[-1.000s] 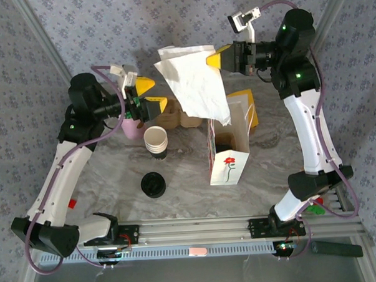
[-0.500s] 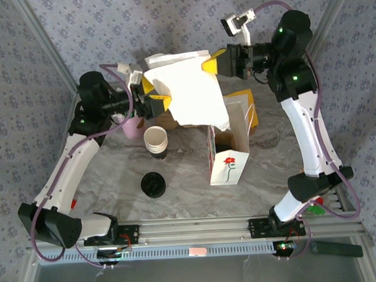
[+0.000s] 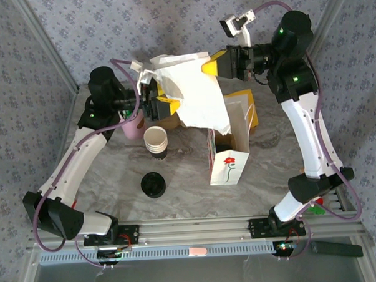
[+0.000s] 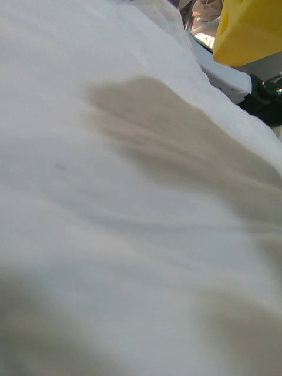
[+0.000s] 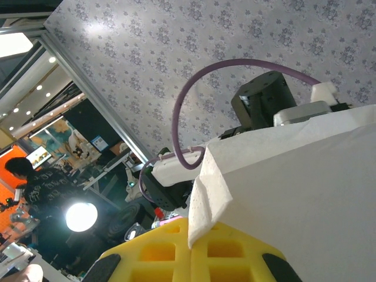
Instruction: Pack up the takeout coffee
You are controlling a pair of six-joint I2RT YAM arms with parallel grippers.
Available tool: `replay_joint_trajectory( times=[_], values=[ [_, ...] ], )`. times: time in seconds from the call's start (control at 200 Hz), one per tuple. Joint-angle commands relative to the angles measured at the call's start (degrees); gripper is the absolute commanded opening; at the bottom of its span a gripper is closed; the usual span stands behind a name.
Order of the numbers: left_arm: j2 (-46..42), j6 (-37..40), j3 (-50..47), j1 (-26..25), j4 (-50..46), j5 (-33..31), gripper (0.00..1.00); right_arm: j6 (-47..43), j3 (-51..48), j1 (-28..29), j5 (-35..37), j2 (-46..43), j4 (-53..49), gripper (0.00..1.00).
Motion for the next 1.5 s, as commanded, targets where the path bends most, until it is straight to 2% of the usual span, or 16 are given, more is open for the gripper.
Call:
replay_joint_trajectory(
  times=[0.0,0.105,0.32,0.37,0.575,0.73,0.999,1.044,1.129,1.404,1.494],
  values=[
    [-0.23,-0.44,2.62,-0.77,1.92,3.47,0.98,1.00,-0.59,-0.85,-1.09,-1.78,1.22,0.00],
    [-0.76,-0.12,2.68,-0.99,1.16,3.40,0.95,0.82,-1.03,-1.58,-0.82,-2.11,1.29,0.00],
    [-2.11,4.88,3.15,-0.90,-3.84,0.31,0.75,0.61,-1.30,-2.90,0.12,-2.27,1.30,0.00],
    [-2.64,5.58,2.81,-0.81,-4.12,-1.33,0.75,0.54,-1.45,-3.09,0.23,-2.40,1.26,0.00],
    [-2.31,2.86,2.99,-1.06,-1.86,-3.60,0.70,-0.79,-1.65,-3.38,0.97,-2.68,-0.20,0.00],
    [-2.31,2.29,3.22,-1.64,-1.38,-4.61,0.58,-3.01,-1.65,-3.68,1.80,-2.86,-3.18,0.00],
    [-3.38,2.54,2.71,-2.56,-2.56,-7.46,0.12,-6.87,-1.65,-4.63,3.29,-3.06,-7.93,0.00],
    [-3.81,2.76,2.48,-2.66,-2.85,-8.28,0.11,-7.51,-1.65,-4.96,3.93,-3.20,-8.85,0.00],
    [-4.30,3.06,2.19,-2.79,-3.41,-9.13,0.01,-8.51,-1.74,-5.47,4.90,-3.33,-9.88,0.00],
    [-4.22,4.81,4.30,-3.68,-8.56,-12.71,0.00,-10.58,-2.53,-6.61,8.77,-3.47,-12.75,0.00],
    [-4.12,3.77,5.02,-4.13,-9.93,-16.18,0.00,-12.63,-3.09,-7.02,10.49,-3.67,-13.79,0.00]
  ],
)
